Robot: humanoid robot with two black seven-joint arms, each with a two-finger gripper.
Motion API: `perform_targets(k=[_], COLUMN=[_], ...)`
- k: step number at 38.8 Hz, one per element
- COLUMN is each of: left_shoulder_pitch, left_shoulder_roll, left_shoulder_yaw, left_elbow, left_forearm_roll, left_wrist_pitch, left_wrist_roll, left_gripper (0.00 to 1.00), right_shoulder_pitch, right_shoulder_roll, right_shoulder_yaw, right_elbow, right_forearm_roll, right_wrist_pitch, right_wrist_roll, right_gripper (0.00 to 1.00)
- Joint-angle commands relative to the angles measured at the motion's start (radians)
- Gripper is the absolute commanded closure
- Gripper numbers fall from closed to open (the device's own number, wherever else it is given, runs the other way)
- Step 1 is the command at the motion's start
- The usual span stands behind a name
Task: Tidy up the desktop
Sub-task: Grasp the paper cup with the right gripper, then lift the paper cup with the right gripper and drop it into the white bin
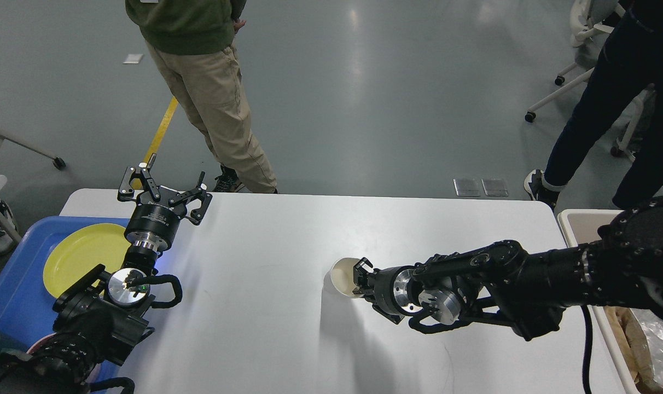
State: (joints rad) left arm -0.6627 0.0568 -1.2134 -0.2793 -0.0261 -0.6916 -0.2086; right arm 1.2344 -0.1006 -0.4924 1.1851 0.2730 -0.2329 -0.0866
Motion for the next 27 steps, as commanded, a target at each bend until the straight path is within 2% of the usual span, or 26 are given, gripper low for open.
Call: perform_targets(k=[1,20,25,27], left_shoulder_pitch=[0.000,0.000,0.000,0.000], left_shoulder_roll=[0.000,0.000,0.000,0.000], left_shoulder_yaw=[0.000,0.000,0.000,0.000], left_elbow=[0.000,0.000,0.000,0.000], left_forearm_roll=[0.000,0.000,0.000,0.000], left_wrist_pitch=[0.000,0.000,0.000,0.000], left_wrist_roll=[0.000,0.000,0.000,0.000], left_gripper=[0.04,0.04,0.04,0.04], right_shoulder_pitch=[0.007,0.095,0.197,0.295], right_shoulder_roll=[-0.002,-0.174,-0.257,-0.306], right_shoulder_yaw=[-0.001,-0.005,-0.038,-0.078], right_elbow=[0.010,0.174,0.260,0.313], right_forearm_roll=[0.002,-0.005,-0.055,-0.080], right_wrist_pitch=[0.000,0.000,0.010,0.018], right_wrist_roll=[-0.002,-0.005,-0.007,-0.008], right_gripper=[1.00,1.00,1.00,1.00])
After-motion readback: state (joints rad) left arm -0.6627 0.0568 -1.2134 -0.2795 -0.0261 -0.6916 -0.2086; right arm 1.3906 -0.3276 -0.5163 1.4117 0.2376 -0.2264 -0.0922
